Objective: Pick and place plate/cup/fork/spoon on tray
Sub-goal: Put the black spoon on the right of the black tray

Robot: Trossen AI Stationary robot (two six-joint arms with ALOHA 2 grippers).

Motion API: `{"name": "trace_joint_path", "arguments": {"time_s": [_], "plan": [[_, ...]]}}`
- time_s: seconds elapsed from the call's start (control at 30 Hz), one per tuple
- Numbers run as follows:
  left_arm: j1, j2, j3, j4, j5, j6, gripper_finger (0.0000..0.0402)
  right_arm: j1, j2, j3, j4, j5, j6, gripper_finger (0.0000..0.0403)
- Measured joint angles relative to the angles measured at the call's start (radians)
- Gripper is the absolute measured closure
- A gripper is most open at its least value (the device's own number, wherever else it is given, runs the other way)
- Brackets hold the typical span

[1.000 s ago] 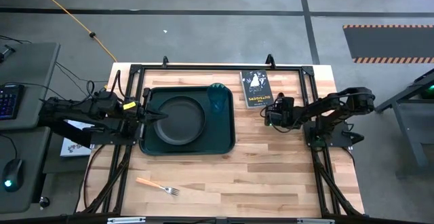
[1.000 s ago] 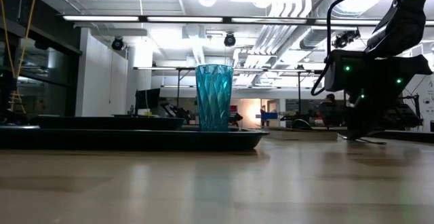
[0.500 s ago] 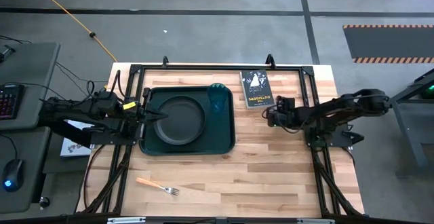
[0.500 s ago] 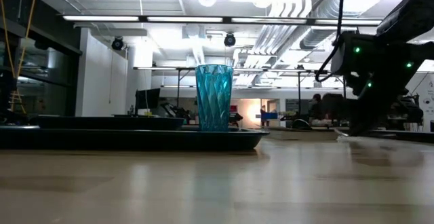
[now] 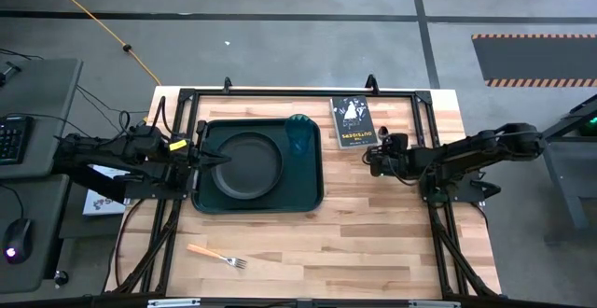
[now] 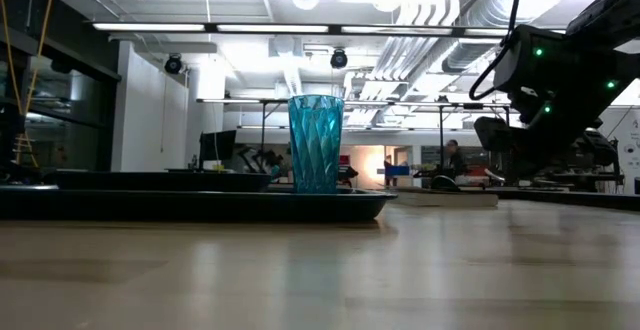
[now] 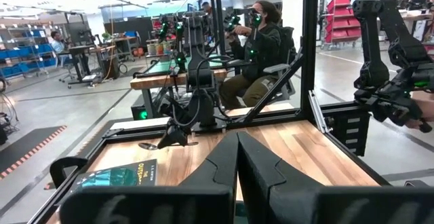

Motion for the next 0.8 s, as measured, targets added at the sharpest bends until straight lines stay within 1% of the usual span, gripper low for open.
{"name": "trace_joint_path", "arguments": {"time_s": [0.23,0.4,0.6,0.8], "plan": [[0.000,0.000,0.000,0.000,0.000,0.000,0.0402,0.010,0.000,0.000,0.001,0.010,-0.008,0.0403],[0.000,0.000,0.000,0.000,0.000,-0.001,0.0402,0.036,0.000,0.001,0.008,0.056,-0.016,0.0403],[0.000,0.000,0.000,0.001,0.000,0.000,0.0401,0.074,-0.003,0.007,0.096,0.137,-0.117,0.0403],[0.000,0.000,0.000,0.000,0.000,0.000,0.0401,0.076,-0.006,0.099,0.098,0.172,-0.260,0.0403]]}}
